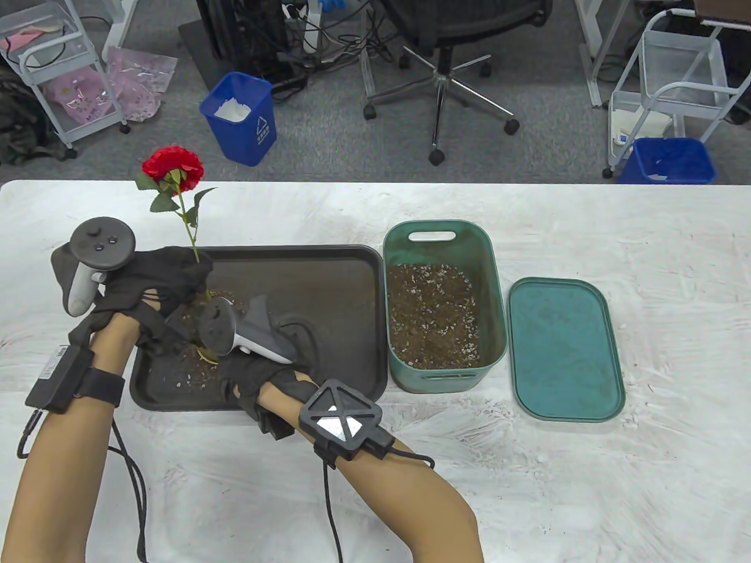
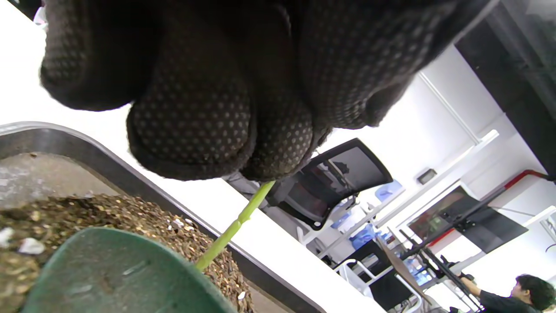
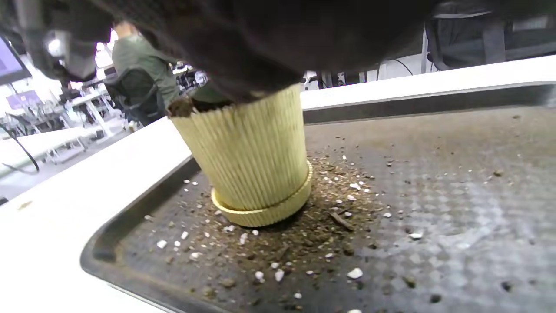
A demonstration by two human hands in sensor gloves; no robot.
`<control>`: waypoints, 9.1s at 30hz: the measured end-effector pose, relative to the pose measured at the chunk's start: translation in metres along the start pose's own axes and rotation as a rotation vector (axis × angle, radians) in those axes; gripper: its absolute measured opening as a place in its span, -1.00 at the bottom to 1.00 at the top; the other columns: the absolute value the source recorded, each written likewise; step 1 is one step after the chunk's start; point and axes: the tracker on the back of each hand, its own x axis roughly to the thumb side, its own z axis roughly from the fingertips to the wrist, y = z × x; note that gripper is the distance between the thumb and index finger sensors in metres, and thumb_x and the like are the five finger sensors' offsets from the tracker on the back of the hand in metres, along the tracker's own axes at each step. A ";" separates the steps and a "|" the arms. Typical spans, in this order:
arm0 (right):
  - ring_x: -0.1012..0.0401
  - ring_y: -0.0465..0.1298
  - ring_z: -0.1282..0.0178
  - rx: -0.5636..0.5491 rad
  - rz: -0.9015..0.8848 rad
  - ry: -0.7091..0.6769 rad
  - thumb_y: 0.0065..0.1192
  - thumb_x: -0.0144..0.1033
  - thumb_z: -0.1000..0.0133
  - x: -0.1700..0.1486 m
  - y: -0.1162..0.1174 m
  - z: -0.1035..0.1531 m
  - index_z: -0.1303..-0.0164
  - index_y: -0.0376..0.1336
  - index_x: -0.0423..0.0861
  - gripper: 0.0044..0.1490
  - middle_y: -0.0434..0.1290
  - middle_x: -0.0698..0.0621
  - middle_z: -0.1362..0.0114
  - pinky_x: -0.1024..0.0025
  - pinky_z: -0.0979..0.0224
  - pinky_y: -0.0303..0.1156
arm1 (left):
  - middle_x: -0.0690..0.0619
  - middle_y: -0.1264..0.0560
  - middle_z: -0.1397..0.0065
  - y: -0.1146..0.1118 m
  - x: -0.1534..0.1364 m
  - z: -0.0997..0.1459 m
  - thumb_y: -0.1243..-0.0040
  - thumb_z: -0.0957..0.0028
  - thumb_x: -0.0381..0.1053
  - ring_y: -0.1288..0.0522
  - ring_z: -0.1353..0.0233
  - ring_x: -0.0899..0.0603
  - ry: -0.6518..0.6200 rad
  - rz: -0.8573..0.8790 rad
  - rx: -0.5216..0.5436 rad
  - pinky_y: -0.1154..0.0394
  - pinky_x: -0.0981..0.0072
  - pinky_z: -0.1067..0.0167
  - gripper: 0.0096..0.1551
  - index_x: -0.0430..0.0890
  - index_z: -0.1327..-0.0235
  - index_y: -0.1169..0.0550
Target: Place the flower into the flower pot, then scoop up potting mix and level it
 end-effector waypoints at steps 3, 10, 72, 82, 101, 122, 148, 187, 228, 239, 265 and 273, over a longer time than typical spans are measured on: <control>0.23 0.58 0.77 0.038 -0.025 0.010 0.07 -0.17 0.00 -0.001 -0.001 -0.001 -0.22 0.08 -0.04 -0.41 0.57 0.06 0.32 0.25 0.82 0.57 | 0.05 -0.83 0.16 -0.002 0.003 -0.001 -0.49 0.28 0.10 -0.84 0.30 -0.12 -0.004 -0.015 0.007 -0.74 0.08 0.19 -0.54 -0.01 0.14 -0.82; 0.27 0.57 0.75 -0.133 -0.084 -0.145 0.11 -0.16 0.02 -0.010 -0.002 0.017 -0.22 0.15 -0.05 -0.41 0.60 0.05 0.31 0.29 0.80 0.58 | 0.05 -0.83 0.17 0.001 0.002 -0.003 -0.49 0.28 0.10 -0.84 0.31 -0.12 0.004 -0.022 -0.002 -0.74 0.09 0.19 -0.54 -0.02 0.14 -0.82; 0.21 0.69 0.56 -0.368 0.152 0.238 0.23 -0.19 0.02 -0.079 0.030 0.052 -0.31 0.13 -0.29 -0.24 0.61 -0.19 -0.06 0.30 0.66 0.70 | 0.03 -0.77 0.01 -0.059 0.036 0.200 -0.31 0.19 0.29 -0.81 0.15 -0.16 -0.375 -0.681 0.585 -0.69 0.04 0.05 -0.36 -0.04 -0.03 -0.74; 0.16 0.71 0.54 -0.343 0.289 0.394 0.19 -0.17 0.00 -0.069 0.047 -0.017 -0.35 0.13 -0.28 -0.22 0.62 -0.18 -0.05 0.24 0.62 0.70 | 0.04 -0.75 -0.03 -0.079 0.027 0.193 -0.29 0.19 0.29 -0.80 0.11 -0.16 -0.381 -0.804 0.538 -0.68 0.03 0.02 -0.36 -0.02 -0.06 -0.72; 0.01 0.73 0.22 -0.371 0.439 0.171 0.14 -0.02 0.01 -0.050 0.035 0.032 -0.42 0.06 -0.20 -0.14 0.56 -0.18 -0.20 0.04 0.27 0.73 | 0.04 -0.76 -0.02 -0.080 0.034 0.201 -0.29 0.18 0.29 -0.80 0.11 -0.15 -0.402 -0.800 0.546 -0.68 0.04 0.03 -0.36 -0.02 -0.06 -0.72; -0.04 0.68 0.09 -1.204 -0.181 0.579 0.27 -0.16 0.01 -0.315 -0.088 0.300 -0.21 0.31 -0.09 -0.41 0.51 -0.19 -0.29 -0.01 0.16 0.67 | 0.04 -0.75 -0.05 -0.100 0.038 0.197 -0.27 0.15 0.23 -0.80 0.08 -0.16 -0.414 -0.844 0.468 -0.68 0.03 0.01 -0.41 -0.01 -0.08 -0.72; 0.10 0.66 0.32 -0.355 -0.101 1.350 0.45 -0.10 0.09 -0.472 0.023 0.253 -0.25 0.28 -0.13 -0.27 0.56 -0.12 -0.11 0.17 0.37 0.66 | 0.04 -0.75 -0.06 -0.113 0.034 0.195 -0.27 0.16 0.26 -0.80 0.08 -0.16 -0.438 -0.837 0.375 -0.68 0.03 0.00 -0.39 0.00 -0.07 -0.72; 0.02 0.65 0.24 -1.244 -0.292 0.634 0.52 -0.40 0.17 -0.358 -0.046 0.297 -0.15 0.35 -0.12 -0.36 0.51 -0.12 -0.03 0.11 0.39 0.67 | 0.03 -0.75 -0.06 -0.114 0.032 0.193 -0.26 0.17 0.27 -0.80 0.07 -0.16 -0.448 -0.819 0.335 -0.68 0.02 -0.01 -0.39 0.01 -0.07 -0.72; -0.16 0.61 -0.25 -1.136 0.724 -0.123 0.38 -0.13 0.08 -0.164 0.045 0.212 -0.19 0.39 -0.03 -0.39 0.49 -0.14 -0.35 -0.33 -0.22 0.56 | 0.05 -0.75 -0.06 -0.115 0.036 0.197 -0.26 0.16 0.27 -0.80 0.07 -0.16 -0.472 -0.821 0.348 -0.68 0.02 -0.01 -0.39 0.01 -0.07 -0.72; -0.09 0.60 -0.33 -1.053 0.742 -0.166 0.33 0.07 0.18 -0.172 0.033 0.189 -0.23 0.37 0.03 -0.25 0.53 -0.03 -0.39 -0.32 -0.28 0.54 | 0.05 -0.75 -0.06 -0.116 0.036 0.195 -0.26 0.16 0.27 -0.80 0.07 -0.16 -0.467 -0.821 0.327 -0.68 0.02 -0.02 -0.39 0.01 -0.06 -0.72; -0.23 0.41 -0.50 -0.924 0.727 -0.040 0.02 -0.08 0.00 -0.167 0.031 0.150 -0.39 0.24 0.17 -0.32 0.34 -0.15 -0.59 -0.58 -0.37 0.28 | 0.05 -0.75 -0.06 -0.117 0.036 0.194 -0.26 0.17 0.27 -0.80 0.07 -0.16 -0.468 -0.822 0.316 -0.68 0.02 -0.01 -0.39 0.01 -0.06 -0.72; -0.19 0.42 -0.51 -0.926 0.737 -0.020 0.13 -0.21 0.03 -0.160 0.031 0.146 -0.32 0.32 0.06 -0.36 0.37 -0.10 -0.57 -0.53 -0.39 0.30 | 0.06 -0.75 -0.06 -0.118 0.036 0.195 -0.26 0.17 0.27 -0.80 0.07 -0.16 -0.474 -0.824 0.322 -0.68 0.02 -0.02 -0.39 0.01 -0.06 -0.72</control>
